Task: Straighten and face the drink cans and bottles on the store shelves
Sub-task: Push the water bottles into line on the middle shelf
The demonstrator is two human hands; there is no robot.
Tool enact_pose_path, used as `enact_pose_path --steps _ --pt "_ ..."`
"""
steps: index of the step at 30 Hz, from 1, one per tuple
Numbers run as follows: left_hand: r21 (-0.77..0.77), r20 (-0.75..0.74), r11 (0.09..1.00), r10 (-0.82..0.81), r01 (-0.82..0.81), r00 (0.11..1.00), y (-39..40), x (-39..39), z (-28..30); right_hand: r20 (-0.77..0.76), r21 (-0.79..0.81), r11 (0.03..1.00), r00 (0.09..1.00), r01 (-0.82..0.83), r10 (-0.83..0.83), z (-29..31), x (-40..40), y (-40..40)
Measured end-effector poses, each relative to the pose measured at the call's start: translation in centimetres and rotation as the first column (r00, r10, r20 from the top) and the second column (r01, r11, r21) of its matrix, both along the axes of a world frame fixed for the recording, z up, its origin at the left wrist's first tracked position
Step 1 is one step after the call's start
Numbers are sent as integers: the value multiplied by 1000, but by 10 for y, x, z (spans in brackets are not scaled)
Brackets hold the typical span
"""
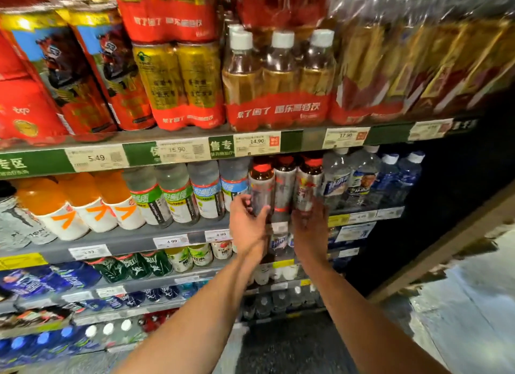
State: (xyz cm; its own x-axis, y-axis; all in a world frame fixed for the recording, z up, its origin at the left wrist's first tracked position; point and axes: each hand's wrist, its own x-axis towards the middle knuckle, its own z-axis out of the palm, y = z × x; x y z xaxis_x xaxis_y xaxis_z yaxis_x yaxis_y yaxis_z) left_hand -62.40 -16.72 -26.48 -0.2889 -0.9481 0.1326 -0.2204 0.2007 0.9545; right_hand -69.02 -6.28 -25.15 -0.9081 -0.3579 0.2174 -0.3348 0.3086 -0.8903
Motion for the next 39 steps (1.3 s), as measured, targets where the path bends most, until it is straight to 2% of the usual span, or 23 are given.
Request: enact_pose_path --steps 4,6,9,14,24,27,31,35,39 --pt "-93 -29 992 86 -88 996 6 -9 -8 30 -116 987 993 -114 118 -10 -8 4" --pt "-113 -33 985 128 -131 991 12 -12 -9 11 -62 985 987 -158 159 -16 -13 8" --pt "-113 -43 977 177 -181 983 20 -17 -9 68 -29 979 976 -203 205 -21 -20 13" --pt "-74 -60 979 183 -188 981 23 -19 -7 105 -8 964 958 -266 266 -16 -32 14" --pt "-102 -7 976 194 -194 981 44 -30 -10 118 -42 956 948 -291 294 -16 -41 19" --pt "-73 -19 989 127 -128 992 51 -37 -9 108 -95 967 963 -238 248 -20 -44 29" --pt "-79 8 997 5 -4 1000 67 -54 -6 64 -212 976 995 -56 71 -23 -64 52" --pt "-25 5 994 -108 108 994 83 -84 -5 8 -143 982 992 126 -126 -26 -100 72" --pt "-12 24 985 -169 169 985 98 -117 -3 -97 -128 979 980 159 -172 -24 -130 83"
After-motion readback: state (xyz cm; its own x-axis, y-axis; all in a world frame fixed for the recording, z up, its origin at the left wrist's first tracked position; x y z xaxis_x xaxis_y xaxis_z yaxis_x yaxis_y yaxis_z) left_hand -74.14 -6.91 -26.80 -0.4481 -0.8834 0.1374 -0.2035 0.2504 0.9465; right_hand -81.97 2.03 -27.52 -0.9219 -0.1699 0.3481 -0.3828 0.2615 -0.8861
